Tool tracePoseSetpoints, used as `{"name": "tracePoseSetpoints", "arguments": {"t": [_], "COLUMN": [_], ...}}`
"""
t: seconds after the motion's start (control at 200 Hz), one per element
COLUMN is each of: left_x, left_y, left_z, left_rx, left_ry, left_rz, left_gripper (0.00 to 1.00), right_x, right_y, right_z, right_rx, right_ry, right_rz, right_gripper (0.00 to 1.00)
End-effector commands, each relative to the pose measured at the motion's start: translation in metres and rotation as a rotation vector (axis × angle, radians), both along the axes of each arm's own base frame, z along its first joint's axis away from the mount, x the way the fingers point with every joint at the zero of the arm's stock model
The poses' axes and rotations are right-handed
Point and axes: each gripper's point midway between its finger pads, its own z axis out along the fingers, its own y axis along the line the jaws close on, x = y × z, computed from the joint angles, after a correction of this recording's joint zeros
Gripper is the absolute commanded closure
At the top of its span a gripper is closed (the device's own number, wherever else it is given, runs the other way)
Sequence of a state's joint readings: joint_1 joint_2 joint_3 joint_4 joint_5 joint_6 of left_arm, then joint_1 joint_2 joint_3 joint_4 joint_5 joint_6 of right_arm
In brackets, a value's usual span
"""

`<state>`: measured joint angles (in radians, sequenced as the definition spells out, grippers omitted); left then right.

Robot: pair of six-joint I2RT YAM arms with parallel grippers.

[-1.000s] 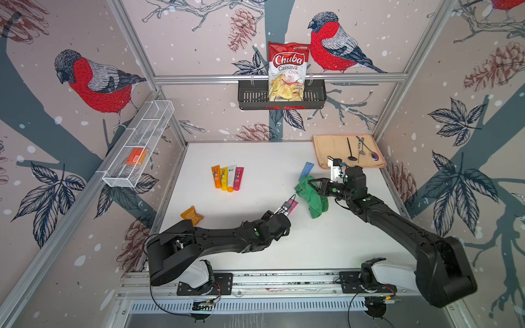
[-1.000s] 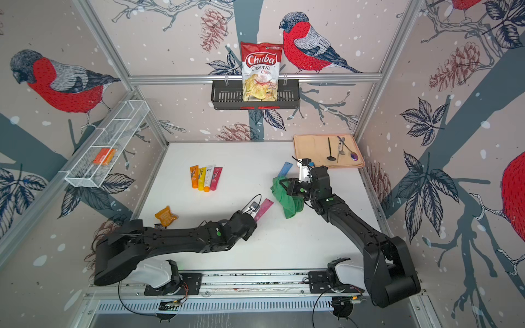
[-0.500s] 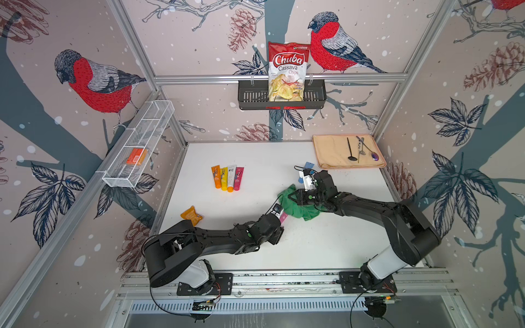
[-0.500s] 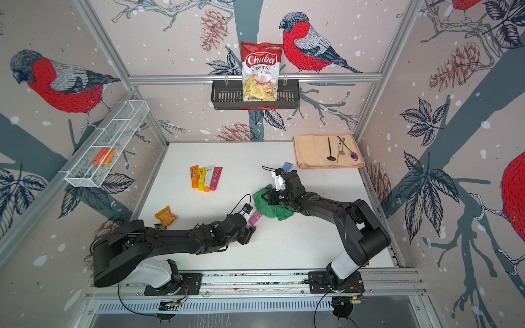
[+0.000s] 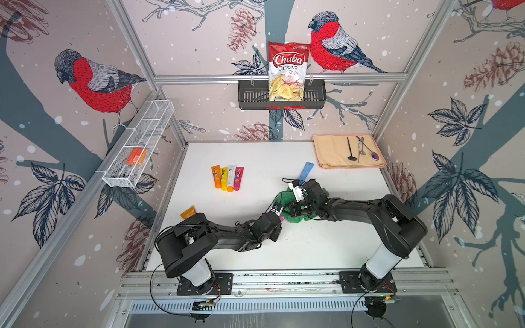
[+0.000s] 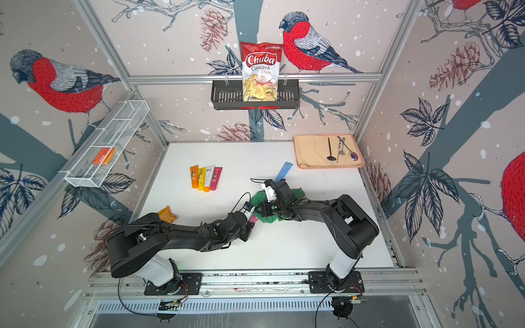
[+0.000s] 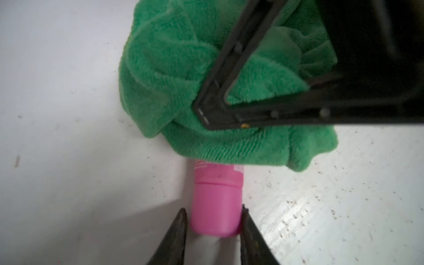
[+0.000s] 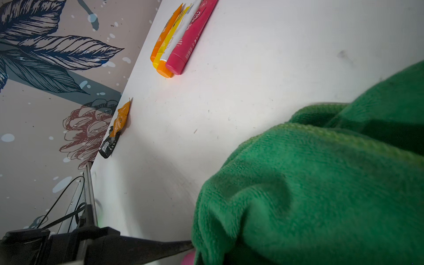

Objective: Wipe the surface of the toothpaste tube
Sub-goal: Wipe the dirt from the toothpaste tube.

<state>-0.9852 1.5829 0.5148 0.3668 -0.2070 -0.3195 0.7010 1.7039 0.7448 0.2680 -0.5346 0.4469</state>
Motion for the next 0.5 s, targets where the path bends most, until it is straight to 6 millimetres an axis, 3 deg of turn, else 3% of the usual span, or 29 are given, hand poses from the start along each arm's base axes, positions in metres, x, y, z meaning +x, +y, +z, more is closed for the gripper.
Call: {"name": "tracePoseSetpoints", "arguments": {"t": [0.0,0.115,0.37,0.495], "left_x": [0.007,0.010,0.007,0.006], "left_y": [-0.009,-0.009,-0.005,-0.004], "left_z": [0.006,0.005,0.000,-0.001], "left_rx": [-0.042,-0.058,-0.064,-0.071], "left_ry": [-0.016,-0.009,0.006,0.010], "left_rz": [-0.022,-0.023,-0.039,-0.037], "left_gripper": [0.71,0.83,0.88,0.89], "right_x": [-0.008,0.000,0.050,0.057], "right_y": [0.004,-0.007,-0.080,-0.085], "right_z": [-0.007,-0.015,-0.013,-0.007], "right_rx": [-0.013,-0.078,-0.233,-0.233], "right_ry": [0.014,-0.008,-0.086,-0.098], "right_rz": [0.034,-0.018,-0.260,-0.284], "right_gripper": [1.00,1.00,1.00,1.00]}}
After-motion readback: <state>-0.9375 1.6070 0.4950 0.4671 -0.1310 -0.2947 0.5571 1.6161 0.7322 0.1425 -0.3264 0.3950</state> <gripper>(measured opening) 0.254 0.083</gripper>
